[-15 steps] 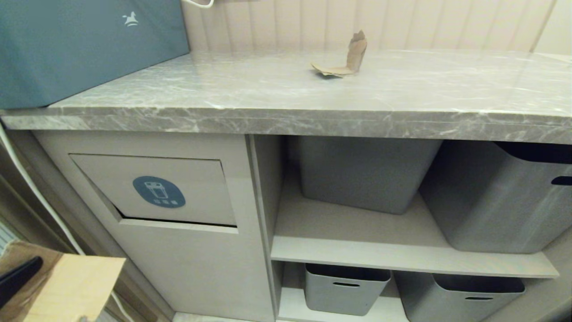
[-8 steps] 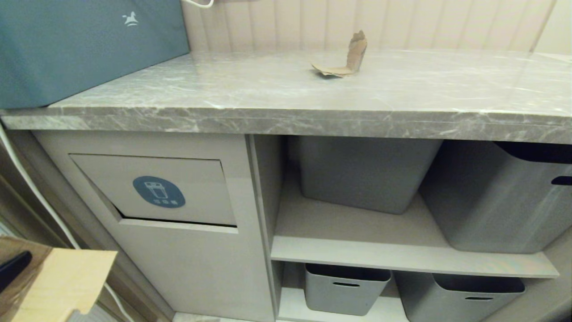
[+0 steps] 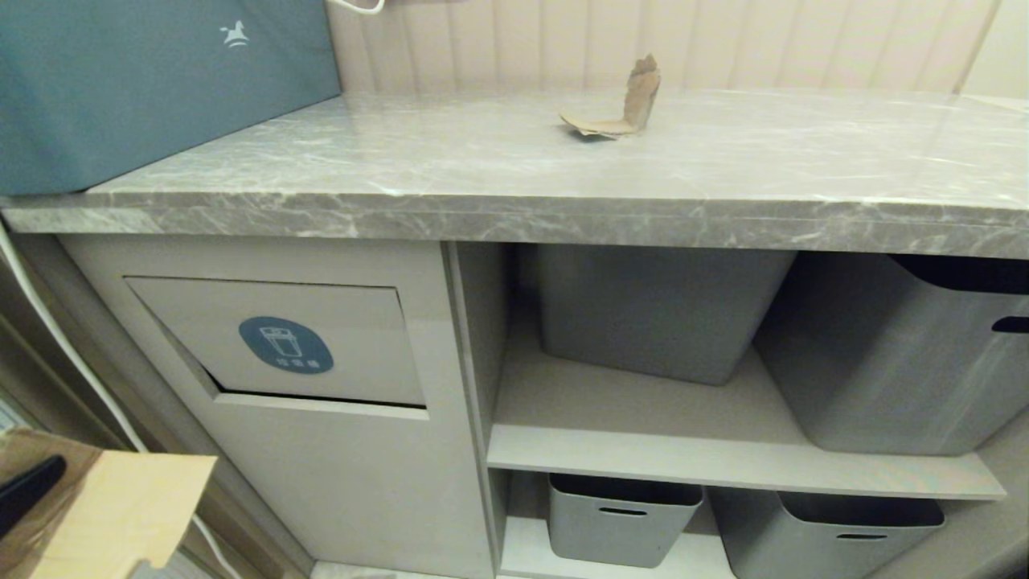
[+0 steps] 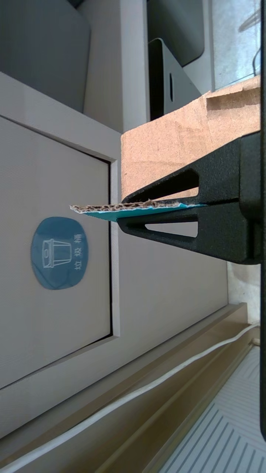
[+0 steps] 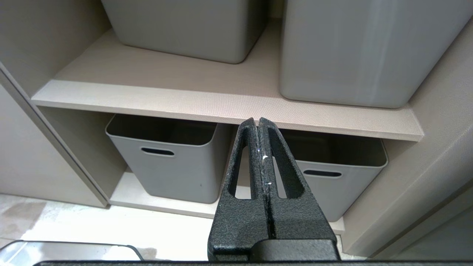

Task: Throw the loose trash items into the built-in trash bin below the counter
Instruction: Put the garbage in the trash can

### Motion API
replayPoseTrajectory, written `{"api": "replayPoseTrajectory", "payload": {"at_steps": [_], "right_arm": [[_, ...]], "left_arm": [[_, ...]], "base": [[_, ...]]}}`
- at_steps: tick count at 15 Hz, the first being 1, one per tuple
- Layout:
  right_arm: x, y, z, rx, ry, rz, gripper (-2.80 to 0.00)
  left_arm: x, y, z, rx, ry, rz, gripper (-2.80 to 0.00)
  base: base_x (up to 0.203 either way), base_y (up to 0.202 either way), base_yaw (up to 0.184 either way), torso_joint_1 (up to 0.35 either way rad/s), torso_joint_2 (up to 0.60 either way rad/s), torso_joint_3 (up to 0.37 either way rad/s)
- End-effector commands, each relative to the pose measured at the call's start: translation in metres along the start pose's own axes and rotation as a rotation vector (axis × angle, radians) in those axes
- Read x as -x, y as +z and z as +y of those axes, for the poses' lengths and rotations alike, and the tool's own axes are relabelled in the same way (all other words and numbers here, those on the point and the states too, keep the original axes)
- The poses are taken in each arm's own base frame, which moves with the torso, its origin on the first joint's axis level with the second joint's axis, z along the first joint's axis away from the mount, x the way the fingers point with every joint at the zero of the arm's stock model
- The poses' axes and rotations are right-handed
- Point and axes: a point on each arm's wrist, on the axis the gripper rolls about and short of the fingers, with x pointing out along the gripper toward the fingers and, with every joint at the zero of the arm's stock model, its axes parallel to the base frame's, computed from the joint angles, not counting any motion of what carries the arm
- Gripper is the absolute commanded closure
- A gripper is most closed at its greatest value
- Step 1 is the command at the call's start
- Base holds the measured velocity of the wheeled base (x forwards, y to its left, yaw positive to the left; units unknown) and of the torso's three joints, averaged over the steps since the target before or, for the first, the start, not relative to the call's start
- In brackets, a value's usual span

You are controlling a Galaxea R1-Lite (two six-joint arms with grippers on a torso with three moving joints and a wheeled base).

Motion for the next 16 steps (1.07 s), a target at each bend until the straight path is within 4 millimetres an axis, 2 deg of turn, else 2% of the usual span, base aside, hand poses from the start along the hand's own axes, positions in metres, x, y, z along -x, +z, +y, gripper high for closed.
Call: {"api": "replayPoseTrajectory", "payload": {"at_steps": [1,6,11,14,16], "right_arm": [[0.0,0.0,0.0,0.0,0.001,-0.002,0.0],[0.0,0.0,0.0,0.0,0.001,-0.001,0.0],[0.0,0.0,0.0,0.0,0.001,-0.002,0.0],[0.0,0.0,0.0,0.0,0.001,-0.002,0.0],[0.0,0.0,0.0,0.0,0.001,-0.002,0.0]], "left_arm": [[-0.008,0.004,0.002,0.02,0.01,0.022,0.0],[-0.043,-0.005,0.008,0.245,0.087,0.171,0.0],[-0.086,-0.02,0.014,0.292,0.101,0.196,0.0],[-0.112,-0.045,0.024,0.386,0.156,0.238,0.0],[-0.133,-0.064,0.043,0.468,0.24,0.246,0.0]], "base": [[0.0,0.0,0.0,0.0,0.0,0.0],[0.0,0.0,0.0,0.0,0.0,0.0],[0.0,0.0,0.0,0.0,0.0,0.0],[0.0,0.0,0.0,0.0,0.0,0.0],[0.0,0.0,0.0,0.0,0.0,0.0]]}}
